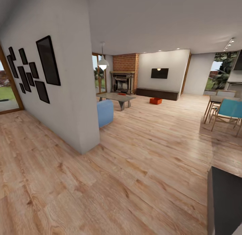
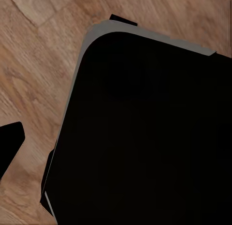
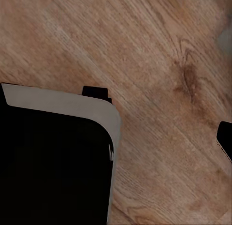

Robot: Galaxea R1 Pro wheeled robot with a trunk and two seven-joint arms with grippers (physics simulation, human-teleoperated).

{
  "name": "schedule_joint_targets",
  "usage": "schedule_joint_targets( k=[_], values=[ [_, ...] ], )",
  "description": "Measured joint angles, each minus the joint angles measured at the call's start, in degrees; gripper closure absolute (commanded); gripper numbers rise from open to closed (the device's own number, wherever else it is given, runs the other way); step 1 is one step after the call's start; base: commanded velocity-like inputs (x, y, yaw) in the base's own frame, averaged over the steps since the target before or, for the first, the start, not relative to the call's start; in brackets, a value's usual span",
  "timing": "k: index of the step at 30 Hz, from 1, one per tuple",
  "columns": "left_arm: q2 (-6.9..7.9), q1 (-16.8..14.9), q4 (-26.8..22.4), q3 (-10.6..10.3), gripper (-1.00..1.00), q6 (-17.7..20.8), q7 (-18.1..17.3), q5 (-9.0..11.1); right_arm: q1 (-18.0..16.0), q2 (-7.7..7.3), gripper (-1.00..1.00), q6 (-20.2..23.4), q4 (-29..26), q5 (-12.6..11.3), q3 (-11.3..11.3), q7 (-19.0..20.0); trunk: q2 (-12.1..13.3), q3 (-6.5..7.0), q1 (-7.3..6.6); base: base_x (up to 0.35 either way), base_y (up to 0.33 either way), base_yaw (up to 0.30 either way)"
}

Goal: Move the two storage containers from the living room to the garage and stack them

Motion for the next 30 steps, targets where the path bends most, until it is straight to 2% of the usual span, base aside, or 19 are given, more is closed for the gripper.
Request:
schedule_joint_targets(
  k=[18,30],
  values=[
    [0.00,0.00,-0.02,-0.02,-1.00,0.05,0.00,-0.23,0.00,0.01,-1.00,-0.05,0.00,0.06,0.06,0.00,0.00,0.00,0.00,0.325,0.000,-0.008],
    [0.00,0.00,-0.01,-0.02,-1.00,0.07,0.00,-0.19,0.01,0.08,-1.00,-0.07,0.00,0.05,0.00,0.00,0.00,0.00,0.00,0.325,0.000,-0.249]
  ],
)
